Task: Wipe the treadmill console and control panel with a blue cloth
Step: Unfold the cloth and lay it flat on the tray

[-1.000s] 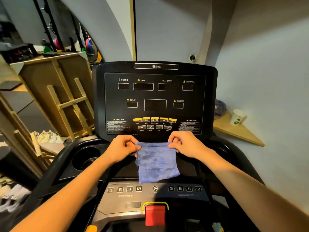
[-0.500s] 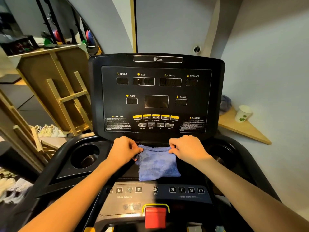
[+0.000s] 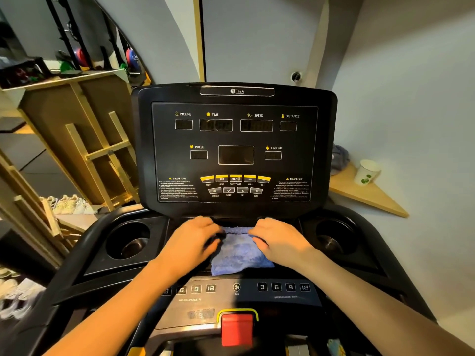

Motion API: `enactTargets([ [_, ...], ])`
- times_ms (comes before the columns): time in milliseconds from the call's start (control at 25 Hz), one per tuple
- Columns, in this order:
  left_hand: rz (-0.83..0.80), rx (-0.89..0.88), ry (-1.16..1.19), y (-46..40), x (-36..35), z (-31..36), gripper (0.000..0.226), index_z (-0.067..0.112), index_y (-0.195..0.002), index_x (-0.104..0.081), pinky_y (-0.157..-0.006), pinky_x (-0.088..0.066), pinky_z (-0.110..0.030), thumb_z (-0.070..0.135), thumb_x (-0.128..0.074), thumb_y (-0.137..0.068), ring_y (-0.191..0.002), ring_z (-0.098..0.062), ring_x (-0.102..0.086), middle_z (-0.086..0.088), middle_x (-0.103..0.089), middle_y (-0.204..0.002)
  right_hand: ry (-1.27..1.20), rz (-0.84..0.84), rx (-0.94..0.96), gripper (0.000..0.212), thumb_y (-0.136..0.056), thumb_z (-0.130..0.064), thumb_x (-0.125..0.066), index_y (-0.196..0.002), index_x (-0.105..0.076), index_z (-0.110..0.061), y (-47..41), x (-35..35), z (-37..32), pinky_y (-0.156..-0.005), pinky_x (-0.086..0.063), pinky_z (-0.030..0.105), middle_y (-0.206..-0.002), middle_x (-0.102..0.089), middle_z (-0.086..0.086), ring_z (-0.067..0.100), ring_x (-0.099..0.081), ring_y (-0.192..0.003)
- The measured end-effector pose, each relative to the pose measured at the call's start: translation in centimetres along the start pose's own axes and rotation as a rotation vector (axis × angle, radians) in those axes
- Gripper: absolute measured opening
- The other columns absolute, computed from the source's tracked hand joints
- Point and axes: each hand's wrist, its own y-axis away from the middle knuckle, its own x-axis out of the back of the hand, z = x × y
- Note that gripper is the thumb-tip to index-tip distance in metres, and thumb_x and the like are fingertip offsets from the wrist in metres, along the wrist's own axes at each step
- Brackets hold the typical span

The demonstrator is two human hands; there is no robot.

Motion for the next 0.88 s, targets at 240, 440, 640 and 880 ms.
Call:
enactTargets([
  [240, -0.202, -0.009, 0.066, 0.2, -2.3, -1.3, 0.053, 0.024, -0.132, -0.059, -0.101, -0.045, -0.034, 0.045, -0.065, -0.084, -0.118, -0.014, -0.054, 0.005, -0.062, -0.130, -0.080, -0.172, -0.068, 0.046, -0.093, -0.044, -0.030, -0.121, -0.060, -0.023, 0.1, -1.2, -0.1, -0.090, -0.048, 0.038, -0.121, -0.060, 0.000, 0.017, -0.052, -0.107],
  [440, -0.206, 0.024, 0.058, 0.5, -2.4, -1.2, 0.057, 0.031, -0.135, -0.053, -0.096, -0.047, -0.039, 0.049, -0.064, -0.082, -0.119, -0.010, -0.050, 0.011, -0.054, -0.132, -0.113, -0.179, -0.103, 0.039, -0.095, -0.040, -0.036, -0.124, -0.057, -0.026, 0.8, -1.3, -0.4, -0.093, -0.046, 0.041, -0.126, -0.058, 0.001, 0.021, -0.050, -0.118],
  [640, -0.220, 0.071, 0.197, 1.1, -2.3, -1.6, 0.071, 0.031, -0.135, -0.056, -0.107, -0.041, -0.036, 0.070, -0.062, -0.076, -0.126, -0.006, -0.046, 0.014, -0.052, -0.138, -0.216, -0.160, -0.124, 0.031, -0.088, -0.044, -0.056, -0.110, -0.065, -0.024, 1.7, -1.1, -0.8, -0.095, -0.045, 0.040, -0.119, -0.062, -0.005, 0.011, -0.045, -0.115],
  [880, -0.242, 0.020, 0.141, 1.1, -2.3, -2.6, 0.070, 0.035, -0.137, -0.054, -0.107, -0.040, -0.041, 0.072, -0.059, -0.078, -0.131, -0.003, -0.043, 0.018, -0.050, -0.141, -0.174, -0.094, -0.143, 0.037, -0.083, -0.051, -0.059, -0.112, -0.067, -0.029, 1.5, -1.7, -1.4, -0.096, -0.045, 0.036, -0.116, -0.064, -0.008, 0.014, -0.048, -0.112],
])
